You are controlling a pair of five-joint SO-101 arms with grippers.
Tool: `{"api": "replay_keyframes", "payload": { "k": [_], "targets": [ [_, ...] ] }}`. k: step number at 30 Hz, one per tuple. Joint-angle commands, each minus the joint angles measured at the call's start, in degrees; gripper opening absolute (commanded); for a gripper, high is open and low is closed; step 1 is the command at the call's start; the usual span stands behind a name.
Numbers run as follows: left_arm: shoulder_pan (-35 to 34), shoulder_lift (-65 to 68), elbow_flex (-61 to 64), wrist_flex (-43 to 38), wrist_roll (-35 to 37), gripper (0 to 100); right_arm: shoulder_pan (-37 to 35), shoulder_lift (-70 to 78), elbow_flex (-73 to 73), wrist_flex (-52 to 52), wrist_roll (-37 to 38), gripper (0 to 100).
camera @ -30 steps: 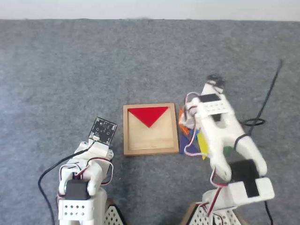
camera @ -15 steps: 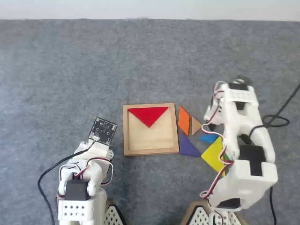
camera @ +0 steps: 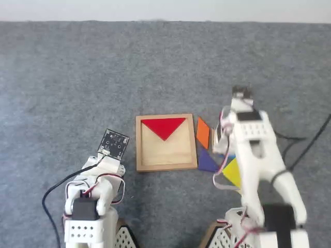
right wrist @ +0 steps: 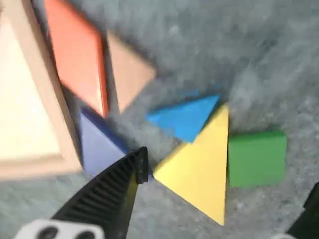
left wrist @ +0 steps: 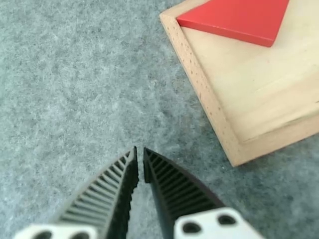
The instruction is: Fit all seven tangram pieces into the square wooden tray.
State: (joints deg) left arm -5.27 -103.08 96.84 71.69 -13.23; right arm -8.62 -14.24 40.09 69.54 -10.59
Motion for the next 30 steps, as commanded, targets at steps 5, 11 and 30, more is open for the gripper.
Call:
{"api": "replay_keyframes", "payload": {
  "k": [5, 11, 30],
  "targets": [
    [-0.26, -1.32, -0.48, 0.26, -0.44, 2, 0.75, -0.92, 6.33, 3.56, 15.21, 47.1],
    [-0.26, -1.32, -0.48, 0.26, -0.44, 2, 1.36, 8.13, 2.37, 3.3, 15.56, 47.1],
    [-0.26, -1.32, -0.48, 0.26, -0.44, 2, -0.84, 18.33, -4.75, -5.67, -3.96, 47.1]
  ]
}}
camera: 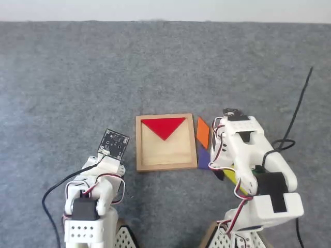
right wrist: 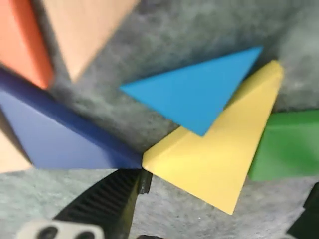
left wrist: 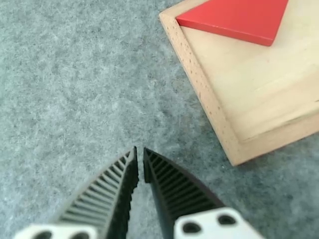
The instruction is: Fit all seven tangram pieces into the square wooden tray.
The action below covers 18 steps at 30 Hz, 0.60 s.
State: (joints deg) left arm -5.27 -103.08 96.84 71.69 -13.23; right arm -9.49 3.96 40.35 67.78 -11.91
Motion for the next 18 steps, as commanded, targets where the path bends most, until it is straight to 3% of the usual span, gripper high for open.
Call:
{"api": "replay_keyframes", "payload": {
  "k": [1, 6, 11, 18],
  "targets": [
    [-0.26, -1.32, -0.48, 0.26, -0.44, 2, 0.13, 0.13, -5.36, -4.0, -2.81, 47.1],
    [-0.26, -1.32, -0.48, 0.26, -0.44, 2, 0.04, -0.31, -6.07, -6.99, -3.69, 47.0],
    [-0.26, -1.32, -0.48, 0.26, -0.44, 2, 0.04, -0.57, -6.59, -6.64, -3.6, 37.9],
    [-0.26, -1.32, -0.48, 0.26, -0.44, 2, -0.4, -6.55, -6.51, -4.62, -3.96, 37.4]
  ]
}}
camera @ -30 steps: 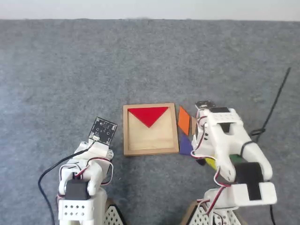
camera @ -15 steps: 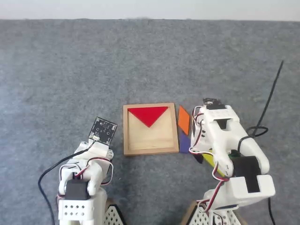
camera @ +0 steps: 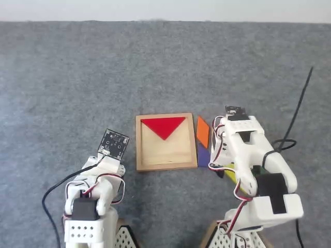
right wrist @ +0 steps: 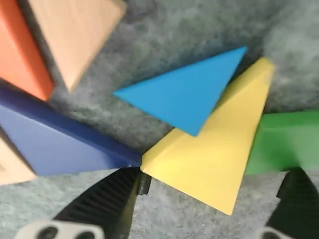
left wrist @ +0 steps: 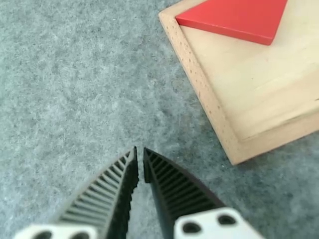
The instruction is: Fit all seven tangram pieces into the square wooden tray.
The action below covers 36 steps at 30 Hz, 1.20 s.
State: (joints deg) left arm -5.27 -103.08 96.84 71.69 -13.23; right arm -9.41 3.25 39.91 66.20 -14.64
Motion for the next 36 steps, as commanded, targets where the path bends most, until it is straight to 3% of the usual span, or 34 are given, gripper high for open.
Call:
{"api": "replay_keyframes", "payload": {
  "k": [1, 11, 22, 28, 36],
  "targets": [
    [-0.26, -1.32, -0.48, 0.26, -0.44, 2, -0.57, -7.78, -6.15, -2.51, -1.32, 37.4],
    [-0.26, -1.32, -0.48, 0.26, -0.44, 2, -0.48, -12.18, -5.54, -2.33, -5.36, 37.5],
    [-0.26, -1.32, -0.48, 0.26, -0.44, 2, -0.13, 3.12, -5.63, -5.93, -5.1, 37.6],
    [-0.26, -1.32, -0.48, 0.26, -0.44, 2, -0.04, 4.44, -7.03, -1.8, -4.84, 37.3],
    [-0.26, -1.32, -0.48, 0.26, -0.44, 2, -0.13, 2.77, -6.59, 6.02, 2.64, 37.4]
  ]
}}
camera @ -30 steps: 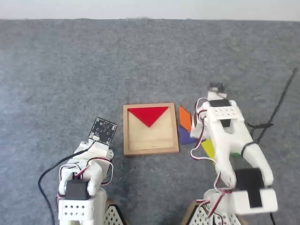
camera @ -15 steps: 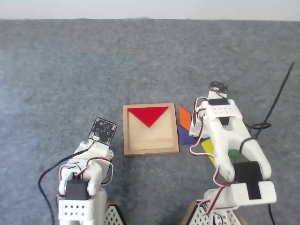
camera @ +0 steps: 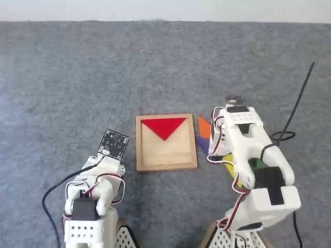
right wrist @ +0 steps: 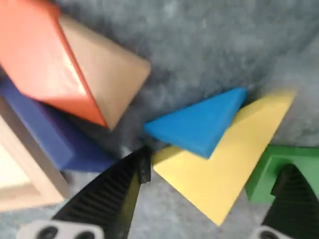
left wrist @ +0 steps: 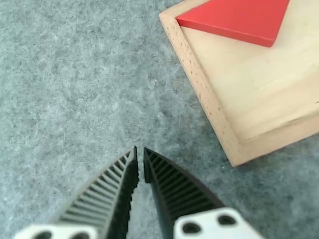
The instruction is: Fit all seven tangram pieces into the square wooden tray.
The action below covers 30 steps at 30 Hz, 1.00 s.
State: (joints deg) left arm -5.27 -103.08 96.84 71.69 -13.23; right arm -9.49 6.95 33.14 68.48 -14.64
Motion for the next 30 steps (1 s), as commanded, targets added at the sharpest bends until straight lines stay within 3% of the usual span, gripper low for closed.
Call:
{"api": "replay_keyframes", "payload": {
  "k": [1, 14, 21, 30],
  "targets": [
    [-0.26, -1.32, -0.48, 0.26, -0.44, 2, 0.04, -0.92, 0.26, 3.74, 3.52, 37.4],
    [-0.26, -1.32, -0.48, 0.26, -0.44, 2, 2.24, -0.57, 1.76, -4.88, 3.25, 37.0],
    [-0.26, -1.32, -0.48, 0.26, -0.44, 2, 1.98, -1.01, 2.11, -6.73, -0.18, 14.4],
    [-0.26, -1.32, -0.48, 0.26, -0.44, 2, 9.19, -6.02, -1.67, -6.55, -0.09, 14.7]
  ]
}}
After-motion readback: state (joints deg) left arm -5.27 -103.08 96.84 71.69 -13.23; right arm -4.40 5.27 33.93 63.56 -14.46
